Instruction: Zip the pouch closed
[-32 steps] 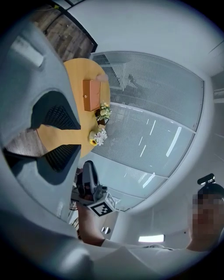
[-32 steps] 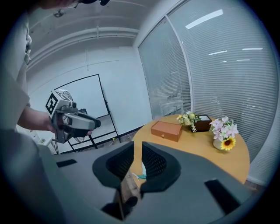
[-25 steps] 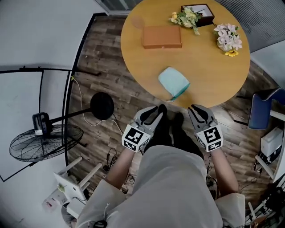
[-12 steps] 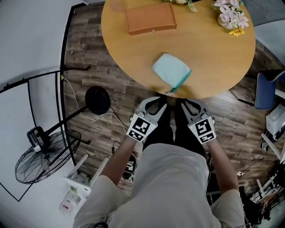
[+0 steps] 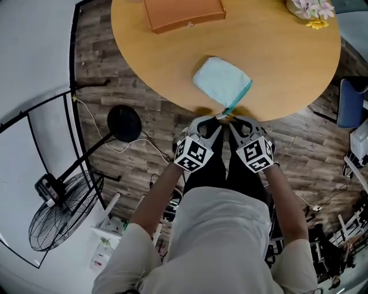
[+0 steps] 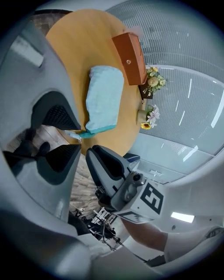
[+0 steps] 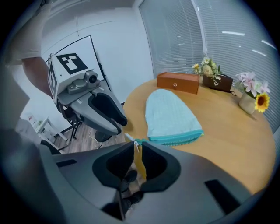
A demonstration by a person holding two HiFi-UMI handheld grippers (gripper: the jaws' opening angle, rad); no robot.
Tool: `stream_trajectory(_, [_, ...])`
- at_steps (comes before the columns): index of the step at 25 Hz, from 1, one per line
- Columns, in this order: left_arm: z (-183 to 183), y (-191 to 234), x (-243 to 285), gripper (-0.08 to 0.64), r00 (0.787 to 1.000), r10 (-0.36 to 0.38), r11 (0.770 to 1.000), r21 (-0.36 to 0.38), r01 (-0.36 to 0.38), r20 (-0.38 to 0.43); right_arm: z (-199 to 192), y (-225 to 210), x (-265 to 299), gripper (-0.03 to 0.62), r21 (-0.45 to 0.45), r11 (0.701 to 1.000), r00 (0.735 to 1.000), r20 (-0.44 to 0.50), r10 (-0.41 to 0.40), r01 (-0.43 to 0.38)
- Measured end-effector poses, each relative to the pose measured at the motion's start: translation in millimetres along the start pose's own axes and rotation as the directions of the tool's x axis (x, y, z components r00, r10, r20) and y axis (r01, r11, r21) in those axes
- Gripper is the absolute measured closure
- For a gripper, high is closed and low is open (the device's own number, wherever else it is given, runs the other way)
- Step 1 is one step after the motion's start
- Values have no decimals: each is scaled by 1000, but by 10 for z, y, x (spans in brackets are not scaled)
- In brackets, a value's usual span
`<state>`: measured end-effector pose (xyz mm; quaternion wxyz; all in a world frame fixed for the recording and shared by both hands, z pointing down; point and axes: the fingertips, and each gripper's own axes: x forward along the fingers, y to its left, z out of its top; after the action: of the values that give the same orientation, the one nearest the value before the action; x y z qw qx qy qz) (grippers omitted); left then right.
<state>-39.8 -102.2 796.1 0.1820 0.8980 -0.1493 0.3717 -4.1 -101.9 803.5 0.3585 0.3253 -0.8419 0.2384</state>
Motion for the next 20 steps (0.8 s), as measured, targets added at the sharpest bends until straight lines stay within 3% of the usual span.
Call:
stream_trajectory(12, [-208,48,348,460,997,-53,995,79,58,-58,-204,17,407,533,-119,993,996,-87,0,-11])
stream_trajectory(20, [-224,74,425,530,995,-76,991,106,82,-67,-196,5,415,586,-175,985,995,-97,-9,-8])
